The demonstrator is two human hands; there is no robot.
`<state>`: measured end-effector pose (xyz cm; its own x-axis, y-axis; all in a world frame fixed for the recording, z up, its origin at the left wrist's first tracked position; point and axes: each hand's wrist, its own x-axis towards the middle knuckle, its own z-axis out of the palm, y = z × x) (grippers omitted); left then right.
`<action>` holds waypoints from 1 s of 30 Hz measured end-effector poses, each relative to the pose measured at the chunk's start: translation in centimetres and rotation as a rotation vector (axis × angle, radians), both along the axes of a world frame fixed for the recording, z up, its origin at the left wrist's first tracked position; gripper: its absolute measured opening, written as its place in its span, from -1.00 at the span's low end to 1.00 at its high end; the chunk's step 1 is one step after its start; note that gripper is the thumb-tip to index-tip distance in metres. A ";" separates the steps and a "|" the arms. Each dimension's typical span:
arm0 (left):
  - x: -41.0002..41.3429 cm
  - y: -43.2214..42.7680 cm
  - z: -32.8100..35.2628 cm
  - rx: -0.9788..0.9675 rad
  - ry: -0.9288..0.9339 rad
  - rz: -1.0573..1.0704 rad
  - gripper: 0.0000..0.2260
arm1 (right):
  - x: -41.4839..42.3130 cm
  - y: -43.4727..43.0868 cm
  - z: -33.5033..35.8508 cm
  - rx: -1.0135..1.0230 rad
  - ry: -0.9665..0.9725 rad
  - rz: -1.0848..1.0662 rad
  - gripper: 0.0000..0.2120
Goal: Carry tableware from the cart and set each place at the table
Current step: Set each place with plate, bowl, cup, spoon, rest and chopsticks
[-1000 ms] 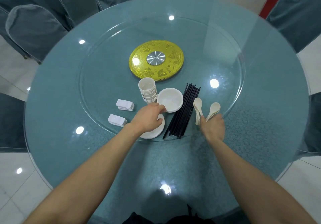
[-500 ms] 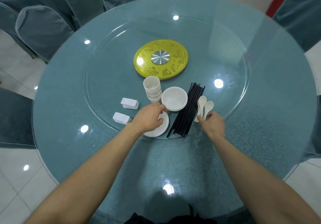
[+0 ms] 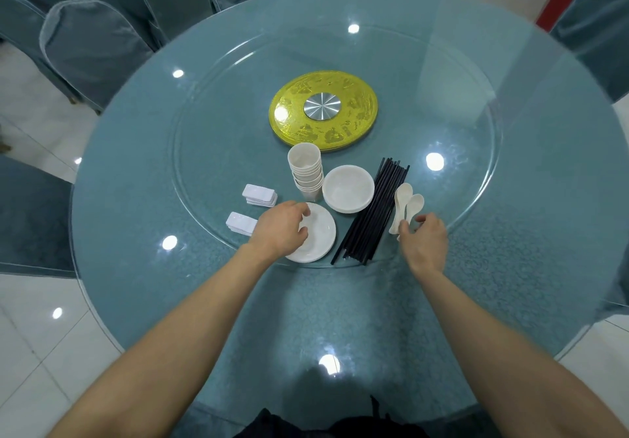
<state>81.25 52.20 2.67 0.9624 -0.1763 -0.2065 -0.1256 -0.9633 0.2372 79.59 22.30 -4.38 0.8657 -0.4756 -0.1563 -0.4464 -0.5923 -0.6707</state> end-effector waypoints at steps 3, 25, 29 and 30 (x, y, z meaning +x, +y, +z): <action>-0.7 0.9 -0.8 0.026 0.010 0.099 -0.69 | -0.5 1.8 1.0 0.048 -0.077 0.003 -0.81; -4.8 2.5 -4.7 -0.191 0.103 0.495 -0.65 | -0.8 13.0 1.9 -0.135 0.186 0.511 -0.72; -5.0 2.7 -4.8 -0.277 0.070 0.519 -0.68 | -1.1 13.4 2.0 -0.220 0.187 0.526 -0.74; -5.1 2.7 -4.8 -0.293 0.058 0.523 -0.68 | -1.2 13.4 2.0 -0.219 0.183 0.519 -0.74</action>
<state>76.19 54.88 -2.16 0.9254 0.2599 -0.2757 0.3685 -0.7870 0.4948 78.43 35.72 -2.36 0.9619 -0.0353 -0.2713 -0.1585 -0.8802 -0.4474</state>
